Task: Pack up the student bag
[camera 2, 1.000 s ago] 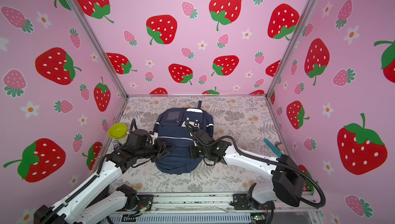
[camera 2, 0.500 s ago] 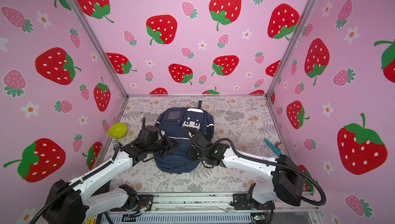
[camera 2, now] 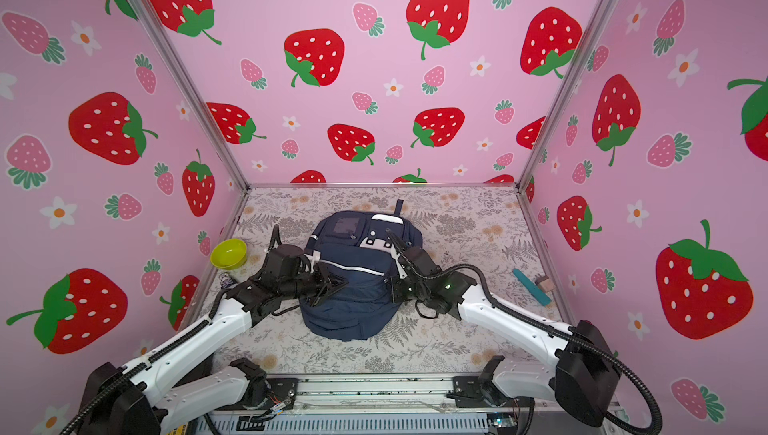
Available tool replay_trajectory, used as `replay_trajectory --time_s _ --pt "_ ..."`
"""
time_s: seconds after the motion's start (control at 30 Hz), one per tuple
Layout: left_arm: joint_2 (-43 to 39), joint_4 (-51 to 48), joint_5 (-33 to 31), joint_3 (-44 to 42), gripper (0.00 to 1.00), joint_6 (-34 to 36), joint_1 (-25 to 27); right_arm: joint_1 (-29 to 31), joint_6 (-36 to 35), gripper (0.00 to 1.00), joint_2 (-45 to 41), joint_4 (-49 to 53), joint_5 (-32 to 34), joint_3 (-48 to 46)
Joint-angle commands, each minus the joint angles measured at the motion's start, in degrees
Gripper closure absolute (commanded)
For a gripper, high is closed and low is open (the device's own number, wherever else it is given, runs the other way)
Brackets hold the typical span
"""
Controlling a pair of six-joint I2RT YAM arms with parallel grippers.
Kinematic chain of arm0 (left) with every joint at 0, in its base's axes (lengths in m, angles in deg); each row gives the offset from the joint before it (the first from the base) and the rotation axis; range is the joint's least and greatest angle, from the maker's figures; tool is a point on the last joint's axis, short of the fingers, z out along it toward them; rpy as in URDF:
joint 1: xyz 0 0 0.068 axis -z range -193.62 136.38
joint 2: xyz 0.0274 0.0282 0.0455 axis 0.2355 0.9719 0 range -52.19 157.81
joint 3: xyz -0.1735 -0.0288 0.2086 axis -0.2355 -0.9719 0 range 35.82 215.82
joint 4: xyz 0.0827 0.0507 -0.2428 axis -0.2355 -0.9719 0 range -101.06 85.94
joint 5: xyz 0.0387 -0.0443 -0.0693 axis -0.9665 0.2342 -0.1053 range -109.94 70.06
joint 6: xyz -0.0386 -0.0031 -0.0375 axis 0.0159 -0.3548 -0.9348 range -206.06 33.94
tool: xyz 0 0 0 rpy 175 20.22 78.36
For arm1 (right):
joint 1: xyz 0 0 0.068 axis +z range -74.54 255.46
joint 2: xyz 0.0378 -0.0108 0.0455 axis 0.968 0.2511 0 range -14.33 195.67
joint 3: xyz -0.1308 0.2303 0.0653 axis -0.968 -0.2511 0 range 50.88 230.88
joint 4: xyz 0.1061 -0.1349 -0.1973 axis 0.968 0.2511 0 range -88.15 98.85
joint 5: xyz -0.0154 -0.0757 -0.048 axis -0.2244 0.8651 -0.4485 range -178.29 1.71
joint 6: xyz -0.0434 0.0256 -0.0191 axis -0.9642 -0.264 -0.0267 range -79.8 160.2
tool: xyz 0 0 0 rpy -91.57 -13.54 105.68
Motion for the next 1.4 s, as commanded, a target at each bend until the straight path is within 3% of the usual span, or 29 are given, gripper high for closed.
replay_trajectory --time_s 0.0,0.27,0.5,0.8,1.03,1.17,1.3,1.37 --pt "-2.0 -9.6 -1.3 -0.1 1.0 7.2 -3.3 -8.7 -4.3 1.0 1.0 5.9 11.1 -0.8" --pt "-4.3 -13.5 6.2 -0.9 1.0 14.3 -4.8 -18.1 -2.3 1.0 4.4 -3.9 12.2 0.8" --pt "-5.1 -15.3 9.1 -2.0 1.0 17.3 -6.3 -20.1 -1.9 1.0 4.5 -8.4 9.7 2.5" --pt "2.6 4.7 12.0 -4.1 1.0 8.1 -5.1 -22.1 -1.5 1.0 2.6 -2.0 15.3 0.2" --pt "4.4 7.1 5.3 0.9 1.0 5.2 1.9 -25.4 -4.4 1.0 5.8 -0.1 11.6 2.8" --pt "5.0 8.6 4.4 0.7 1.0 3.8 3.1 -25.4 -5.4 1.0 6.5 -0.5 9.0 3.8" --pt "6.6 10.5 4.4 0.7 1.0 3.4 4.2 -25.1 -7.2 0.89 5.6 -1.2 2.4 4.1" --pt "7.6 9.9 5.0 1.7 0.79 4.6 4.2 -24.5 -8.3 0.73 4.6 -0.8 -0.2 4.8"
